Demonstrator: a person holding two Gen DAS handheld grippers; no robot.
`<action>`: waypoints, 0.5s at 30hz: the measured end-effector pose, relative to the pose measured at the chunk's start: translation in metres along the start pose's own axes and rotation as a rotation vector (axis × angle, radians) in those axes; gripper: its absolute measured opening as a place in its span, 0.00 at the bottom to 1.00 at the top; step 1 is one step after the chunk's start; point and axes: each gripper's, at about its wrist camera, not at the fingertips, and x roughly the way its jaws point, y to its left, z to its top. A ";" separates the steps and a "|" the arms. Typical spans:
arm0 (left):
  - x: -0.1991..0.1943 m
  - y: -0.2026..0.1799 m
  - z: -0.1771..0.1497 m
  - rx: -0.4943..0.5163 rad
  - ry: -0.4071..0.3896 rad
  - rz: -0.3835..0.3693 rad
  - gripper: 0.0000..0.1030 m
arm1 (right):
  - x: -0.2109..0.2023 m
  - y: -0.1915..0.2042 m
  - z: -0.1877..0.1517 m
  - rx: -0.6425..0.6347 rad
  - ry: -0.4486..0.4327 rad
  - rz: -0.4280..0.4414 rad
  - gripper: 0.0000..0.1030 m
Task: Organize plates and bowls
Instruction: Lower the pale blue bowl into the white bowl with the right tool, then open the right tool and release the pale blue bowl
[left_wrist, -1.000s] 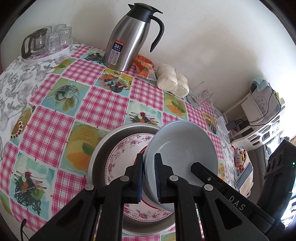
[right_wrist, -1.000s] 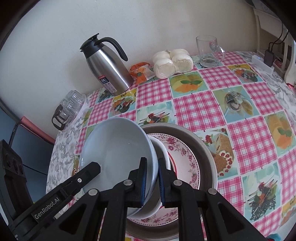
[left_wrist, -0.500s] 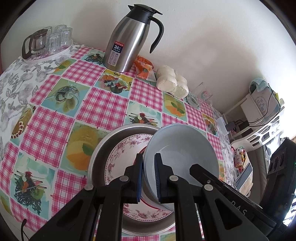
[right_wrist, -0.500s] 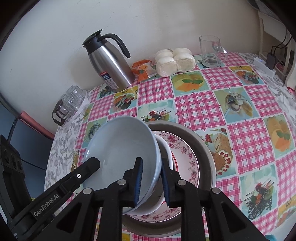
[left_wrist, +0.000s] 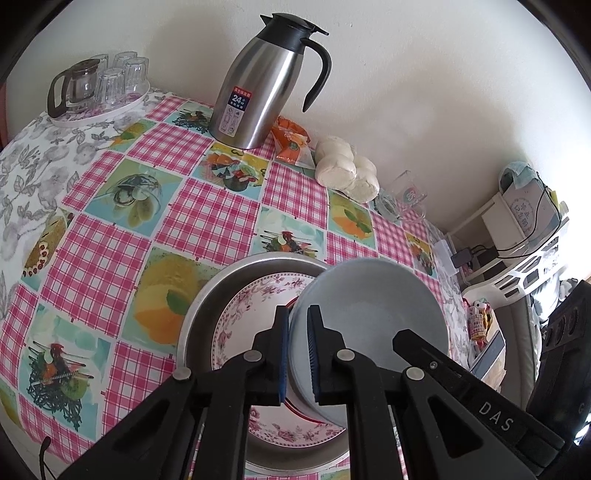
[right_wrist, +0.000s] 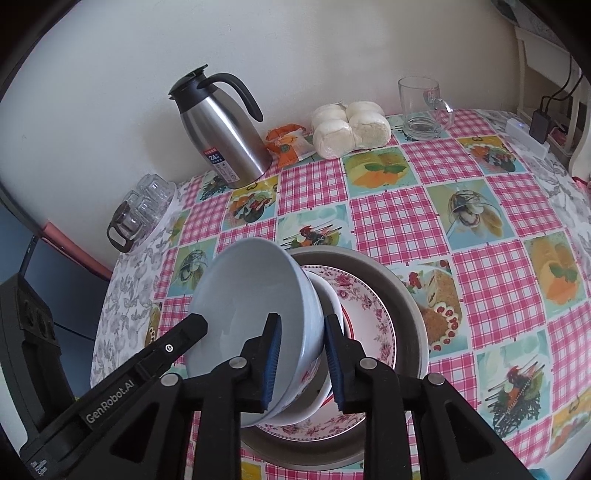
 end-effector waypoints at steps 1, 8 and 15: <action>-0.001 0.000 0.000 0.002 -0.003 -0.002 0.08 | -0.001 -0.001 0.000 0.001 -0.005 -0.006 0.27; 0.002 0.000 0.000 -0.004 0.005 -0.001 0.08 | -0.008 -0.010 0.004 0.018 -0.042 -0.009 0.35; 0.002 0.002 0.000 -0.021 0.011 -0.010 0.08 | -0.017 -0.021 0.007 0.042 -0.090 0.010 0.23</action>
